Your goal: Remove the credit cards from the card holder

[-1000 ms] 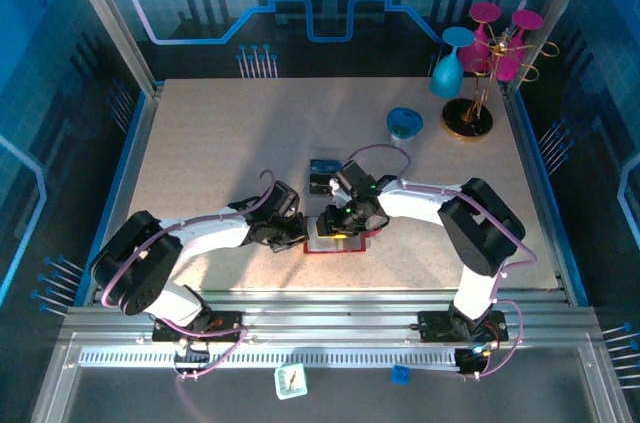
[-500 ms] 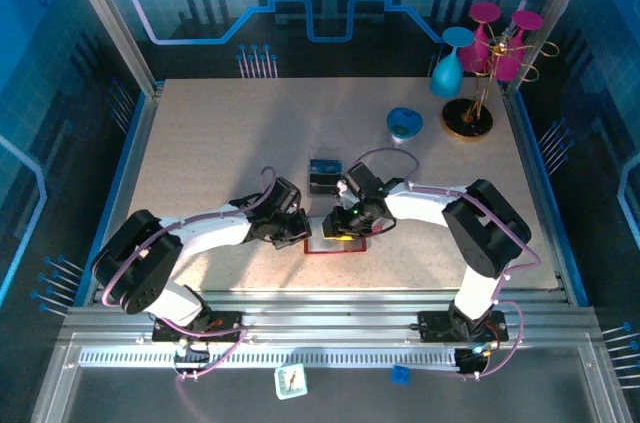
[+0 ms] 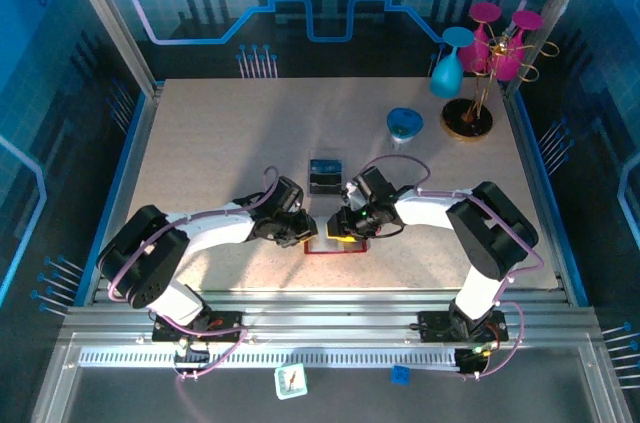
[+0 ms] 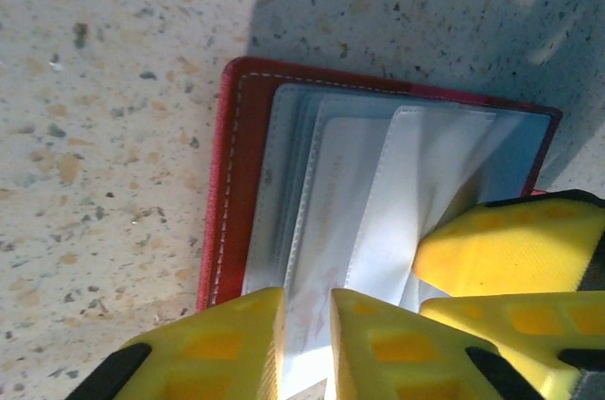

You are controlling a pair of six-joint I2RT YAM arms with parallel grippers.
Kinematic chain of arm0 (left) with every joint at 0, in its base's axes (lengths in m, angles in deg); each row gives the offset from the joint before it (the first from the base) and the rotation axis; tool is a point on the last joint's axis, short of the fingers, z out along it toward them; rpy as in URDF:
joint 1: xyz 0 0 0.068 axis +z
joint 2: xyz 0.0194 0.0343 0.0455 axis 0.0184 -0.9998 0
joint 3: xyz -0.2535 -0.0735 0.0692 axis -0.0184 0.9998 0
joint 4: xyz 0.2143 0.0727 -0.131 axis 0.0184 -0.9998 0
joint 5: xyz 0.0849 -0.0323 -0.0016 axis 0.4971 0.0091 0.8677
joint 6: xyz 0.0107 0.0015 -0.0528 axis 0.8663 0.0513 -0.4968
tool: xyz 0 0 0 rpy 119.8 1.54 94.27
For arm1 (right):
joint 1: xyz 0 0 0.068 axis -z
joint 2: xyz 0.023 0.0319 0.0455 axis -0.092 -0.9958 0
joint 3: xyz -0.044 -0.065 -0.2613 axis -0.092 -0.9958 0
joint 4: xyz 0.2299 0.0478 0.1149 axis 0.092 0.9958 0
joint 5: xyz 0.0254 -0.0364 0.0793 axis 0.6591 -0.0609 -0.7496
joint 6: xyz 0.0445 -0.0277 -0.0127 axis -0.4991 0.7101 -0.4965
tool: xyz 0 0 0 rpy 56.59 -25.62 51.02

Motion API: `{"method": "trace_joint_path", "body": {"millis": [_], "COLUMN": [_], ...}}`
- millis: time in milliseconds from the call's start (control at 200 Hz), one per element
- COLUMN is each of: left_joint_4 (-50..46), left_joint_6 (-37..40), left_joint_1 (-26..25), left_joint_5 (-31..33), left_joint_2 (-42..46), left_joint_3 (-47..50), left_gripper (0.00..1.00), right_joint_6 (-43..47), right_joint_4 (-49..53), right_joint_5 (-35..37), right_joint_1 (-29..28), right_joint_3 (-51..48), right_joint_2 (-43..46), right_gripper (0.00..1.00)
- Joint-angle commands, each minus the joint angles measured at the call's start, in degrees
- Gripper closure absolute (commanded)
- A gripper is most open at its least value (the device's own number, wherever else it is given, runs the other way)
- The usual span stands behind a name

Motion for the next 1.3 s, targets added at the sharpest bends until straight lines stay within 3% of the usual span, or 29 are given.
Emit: {"method": "trace_joint_path", "body": {"millis": [0,245,405,595,945,1296], "left_joint_4": [2.45,3.82,4.35,6.02,7.15,6.05], "left_joint_6": [-1.44,-2.05,-2.16,-2.68,-2.99,-2.30], "left_joint_1": [0.31,0.31,0.24,0.23,0.31,0.27], "left_joint_5": [-1.84,-1.79,-3.00,-3.97,-4.80,-5.06], "left_joint_2": [-0.87,-0.56,-2.73,-4.33,-4.26,-3.85], "left_joint_3": [-1.16,-0.75,-1.40,-1.65,-1.51,-2.23], "left_gripper": [0.77,0.65,0.65,0.67,0.80,0.78], "right_joint_6": [-1.21,-1.73,-2.15,-2.24,-2.57,-2.45], "right_joint_4": [-1.62,-3.08,-4.11,-4.56,-4.80,-1.05], "right_joint_5": [-1.35,-2.26,-2.82,-3.20,-3.83,-2.85], "right_joint_1": [0.84,1.38,1.56,1.78,1.85,2.56], "right_joint_3": [-1.40,-2.06,-2.31,-2.37,-2.18,-1.39], "right_joint_2": [0.38,-0.10,-0.28,-0.34,-0.22,5.35], "right_gripper": [0.61,0.61,0.61,0.61,0.62,0.59]}}
